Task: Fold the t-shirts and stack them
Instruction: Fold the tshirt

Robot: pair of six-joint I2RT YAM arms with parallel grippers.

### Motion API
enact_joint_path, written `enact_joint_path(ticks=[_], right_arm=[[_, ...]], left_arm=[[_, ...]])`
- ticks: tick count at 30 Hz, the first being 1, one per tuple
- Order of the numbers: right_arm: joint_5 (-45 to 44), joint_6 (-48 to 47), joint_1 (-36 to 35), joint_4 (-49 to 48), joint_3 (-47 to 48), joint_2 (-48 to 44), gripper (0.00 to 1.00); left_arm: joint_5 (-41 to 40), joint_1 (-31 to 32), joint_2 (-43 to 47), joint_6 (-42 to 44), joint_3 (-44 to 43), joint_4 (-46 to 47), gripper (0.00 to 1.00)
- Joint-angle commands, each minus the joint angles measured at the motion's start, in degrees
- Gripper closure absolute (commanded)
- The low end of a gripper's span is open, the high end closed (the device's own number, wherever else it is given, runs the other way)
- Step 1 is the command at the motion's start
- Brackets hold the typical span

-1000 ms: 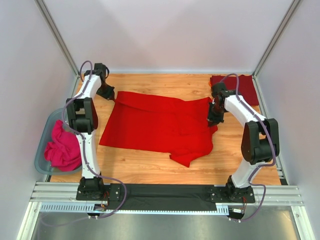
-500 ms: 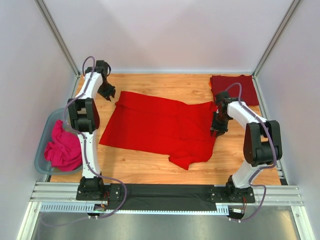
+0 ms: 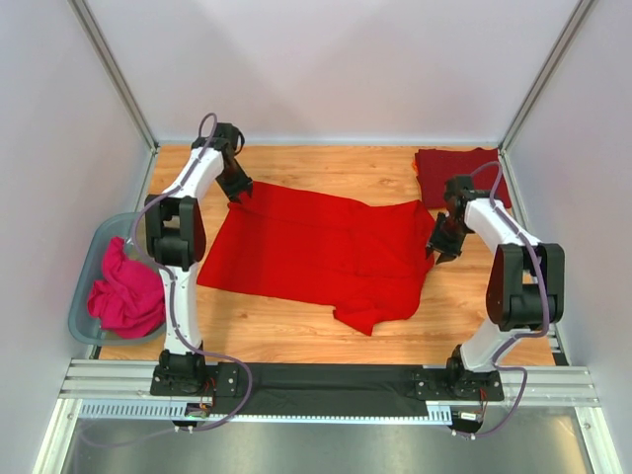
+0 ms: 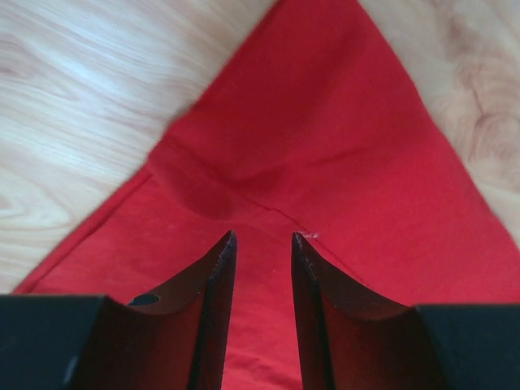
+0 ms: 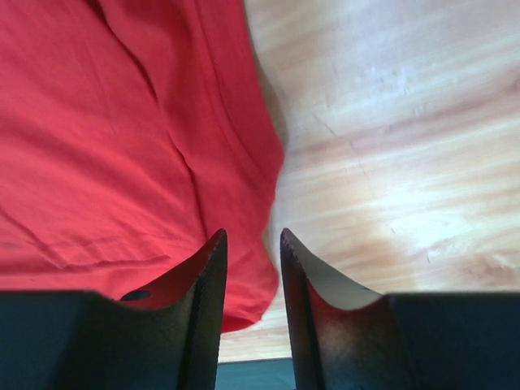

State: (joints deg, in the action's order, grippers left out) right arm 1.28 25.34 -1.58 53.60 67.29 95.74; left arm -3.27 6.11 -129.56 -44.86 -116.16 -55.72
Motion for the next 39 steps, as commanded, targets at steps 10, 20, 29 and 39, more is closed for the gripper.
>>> enact_joint_path(ticks=[10,20,29,39], right_arm=[[14.3,-1.7,4.0,-19.7,13.4,12.2,0.6],[22.4,-5.0,2.0,-23.5,25.9,24.7,0.6],[22.0,-4.5,-0.9,-24.1,34.5,33.4,0.62],[18.8,-6.9,-0.8,-22.7,47.0,41.8,0.94]], left_arm=[[1.9,-3.5,-9.9,0.2,-4.3,-0.8,0.59],[-0.2,-5.5,-10.5,1.0,-5.7,-2.5,0.58],[-2.7,-5.7,-10.8,0.9,-8.0,-3.8,0.57],[-7.1,-7.4,-11.1,-1.1,-10.8,-7.6,0.57]])
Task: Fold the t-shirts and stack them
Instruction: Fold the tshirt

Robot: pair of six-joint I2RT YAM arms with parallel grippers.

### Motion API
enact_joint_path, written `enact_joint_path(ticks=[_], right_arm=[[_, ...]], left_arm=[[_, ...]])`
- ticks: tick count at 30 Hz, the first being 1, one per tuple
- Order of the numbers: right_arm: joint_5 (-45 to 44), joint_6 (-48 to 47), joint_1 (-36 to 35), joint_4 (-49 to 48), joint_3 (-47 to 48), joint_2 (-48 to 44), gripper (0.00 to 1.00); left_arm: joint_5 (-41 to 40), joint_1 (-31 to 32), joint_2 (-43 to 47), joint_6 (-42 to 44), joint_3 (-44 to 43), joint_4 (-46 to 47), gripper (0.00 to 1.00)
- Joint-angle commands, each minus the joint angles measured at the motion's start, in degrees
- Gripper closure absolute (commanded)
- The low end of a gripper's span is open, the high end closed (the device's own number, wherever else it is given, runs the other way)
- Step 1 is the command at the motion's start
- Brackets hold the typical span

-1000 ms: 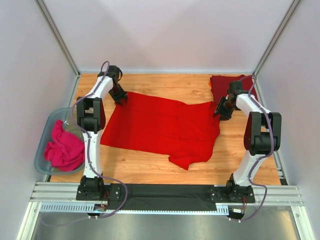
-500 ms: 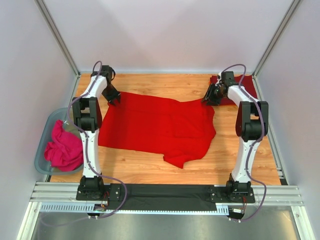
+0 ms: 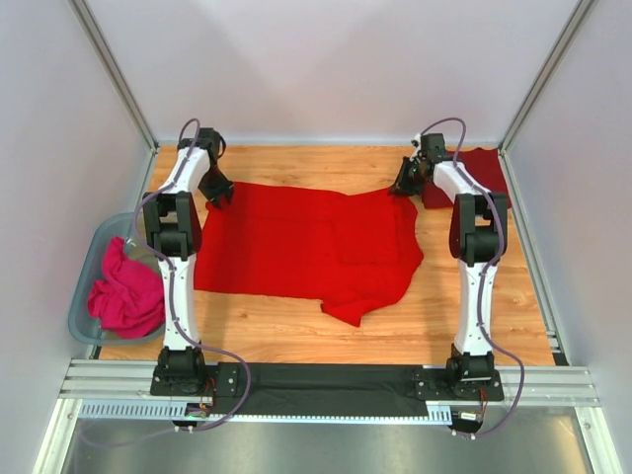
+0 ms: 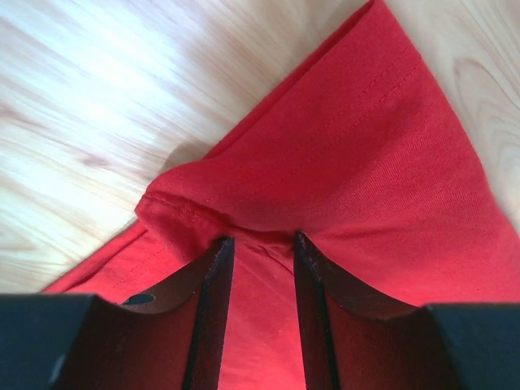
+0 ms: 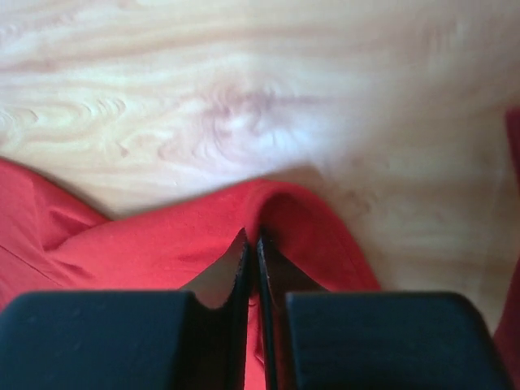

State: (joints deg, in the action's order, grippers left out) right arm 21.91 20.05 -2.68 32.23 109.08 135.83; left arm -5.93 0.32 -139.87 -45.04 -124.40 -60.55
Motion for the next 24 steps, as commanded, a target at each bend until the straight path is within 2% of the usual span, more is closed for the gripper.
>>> enact_joint_path(ticks=[1,4,6,12,15,16,18,20,24], right_arm=[[-2.0,-1.7,0.3,-1.1,6.5,3.1,0.94],[-2.2,-1.8,0.3,1.3,10.6,4.2,0.87],[-2.7,-1.2,0.3,1.7,10.3,2.6,0.77],[-6.3,1.2,0.3,9.7,6.3,-9.8,0.64],[-6.6,2.4,0.2,14.4,0.5,-16.2,0.64],[-6.8,2.4,0.0,14.7,-4.5,-17.9,0.64],[-7.0,2.4,-0.2,15.2,-9.1,-22.8,0.66],[-6.7,2.4,-0.5,15.6,-15.1,-25.5,0.67],[-7.1,1.5,-1.0,14.2,-23.9,-31.4,0.68]], left_arm=[[-4.3,-1.8,-0.6,-1.2,-3.0,-2.6,0.57],[-3.6,-2.1,0.0,-1.7,-4.6,-2.4,0.56],[-0.8,-2.1,1.1,-0.6,-5.9,-1.6,0.56],[9.3,-0.4,9.3,5.7,-2.6,3.2,0.56],[15.8,2.7,13.9,9.7,1.7,5.7,0.57],[18.0,3.8,14.9,10.8,2.7,5.9,0.57],[19.8,7.2,17.3,11.2,5.5,6.1,0.57],[23.8,9.5,19.1,10.1,7.8,7.2,0.57],[31.4,16.4,20.6,5.8,15.9,15.8,0.57]])
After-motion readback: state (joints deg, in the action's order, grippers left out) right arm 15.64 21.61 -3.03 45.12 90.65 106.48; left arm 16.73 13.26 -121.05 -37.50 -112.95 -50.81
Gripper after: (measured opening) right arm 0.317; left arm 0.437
